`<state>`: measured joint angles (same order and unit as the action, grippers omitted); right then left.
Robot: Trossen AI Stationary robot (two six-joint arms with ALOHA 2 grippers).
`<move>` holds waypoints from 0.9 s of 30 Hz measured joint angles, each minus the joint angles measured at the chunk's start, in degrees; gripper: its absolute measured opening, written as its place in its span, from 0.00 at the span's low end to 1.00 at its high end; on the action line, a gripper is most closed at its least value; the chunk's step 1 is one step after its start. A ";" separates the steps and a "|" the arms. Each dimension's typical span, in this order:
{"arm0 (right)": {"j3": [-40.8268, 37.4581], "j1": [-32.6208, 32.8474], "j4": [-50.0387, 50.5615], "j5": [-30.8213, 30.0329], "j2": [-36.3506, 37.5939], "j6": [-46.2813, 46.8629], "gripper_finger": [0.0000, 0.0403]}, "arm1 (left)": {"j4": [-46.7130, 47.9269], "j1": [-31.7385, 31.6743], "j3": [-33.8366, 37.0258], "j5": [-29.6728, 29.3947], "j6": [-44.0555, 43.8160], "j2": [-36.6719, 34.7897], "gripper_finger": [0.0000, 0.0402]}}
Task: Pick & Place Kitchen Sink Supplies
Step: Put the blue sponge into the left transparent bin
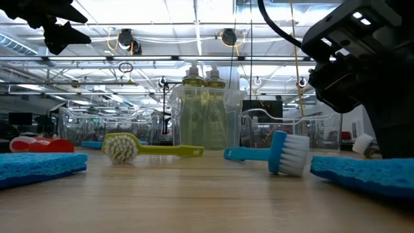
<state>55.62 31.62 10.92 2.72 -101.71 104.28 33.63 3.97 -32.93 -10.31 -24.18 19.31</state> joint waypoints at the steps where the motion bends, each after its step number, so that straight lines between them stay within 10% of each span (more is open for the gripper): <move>1: -0.24 0.00 0.00 -0.05 0.01 0.09 0.03 | 0.02 -0.01 0.00 0.00 0.00 0.00 0.61; 20: -0.94 2.75 11.47 0.06 12.96 -3.00 0.00 | 0.90 0.00 0.00 4.49 -0.33 0.07 0.61; 27: -0.92 3.27 12.06 -12.09 22.70 -8.42 0.00 | 0.73 -0.02 -0.02 4.49 -0.42 0.07 0.61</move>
<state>54.70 34.89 22.98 -9.37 -79.01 95.87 34.36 3.95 -32.95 -5.82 -24.60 19.38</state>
